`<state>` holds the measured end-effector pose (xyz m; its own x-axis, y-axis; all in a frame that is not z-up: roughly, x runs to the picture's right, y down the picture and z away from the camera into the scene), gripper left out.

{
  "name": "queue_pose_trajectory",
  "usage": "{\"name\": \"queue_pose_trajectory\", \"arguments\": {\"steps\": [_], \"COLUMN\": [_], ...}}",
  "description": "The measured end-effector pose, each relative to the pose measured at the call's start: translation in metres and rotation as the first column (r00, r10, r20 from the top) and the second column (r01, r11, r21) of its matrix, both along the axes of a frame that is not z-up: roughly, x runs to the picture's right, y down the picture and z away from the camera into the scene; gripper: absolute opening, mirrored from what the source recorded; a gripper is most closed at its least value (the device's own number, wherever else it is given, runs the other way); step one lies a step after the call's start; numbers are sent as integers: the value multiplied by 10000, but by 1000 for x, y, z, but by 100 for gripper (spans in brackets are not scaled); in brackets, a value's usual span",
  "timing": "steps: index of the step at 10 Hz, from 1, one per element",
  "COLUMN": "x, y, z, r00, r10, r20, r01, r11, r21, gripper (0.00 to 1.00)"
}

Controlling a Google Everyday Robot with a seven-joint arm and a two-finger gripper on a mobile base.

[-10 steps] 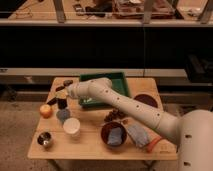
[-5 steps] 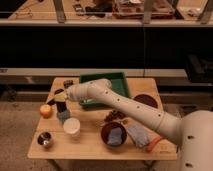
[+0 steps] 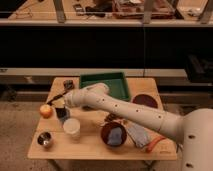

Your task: Place eraser in plastic cup

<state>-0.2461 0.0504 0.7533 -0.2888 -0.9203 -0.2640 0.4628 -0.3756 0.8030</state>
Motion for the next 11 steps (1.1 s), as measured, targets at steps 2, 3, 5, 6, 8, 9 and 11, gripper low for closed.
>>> {"name": "queue_pose_trajectory", "arguments": {"steps": [2, 3, 5, 6, 8, 9, 11], "x": [3, 2, 0, 0, -2, -5, -5], "y": [-1, 0, 0, 0, -7, -9, -11], "z": [1, 1, 0, 1, 2, 2, 3], "r00": [10000, 10000, 10000, 10000, 9998, 9995, 9987], "r10": [32, 26, 7, 15, -138, -235, -377], "r20": [-30, -26, -3, -4, 120, 205, 329], "r01": [-32, -26, -7, -15, 137, 233, 372], "r11": [10000, 10000, 10000, 10000, 9999, 9997, 9992], "r21": [-2, -6, -11, -29, 57, 105, 152], "gripper": [0, 0, 0, 0, 0, 0, 0]}}
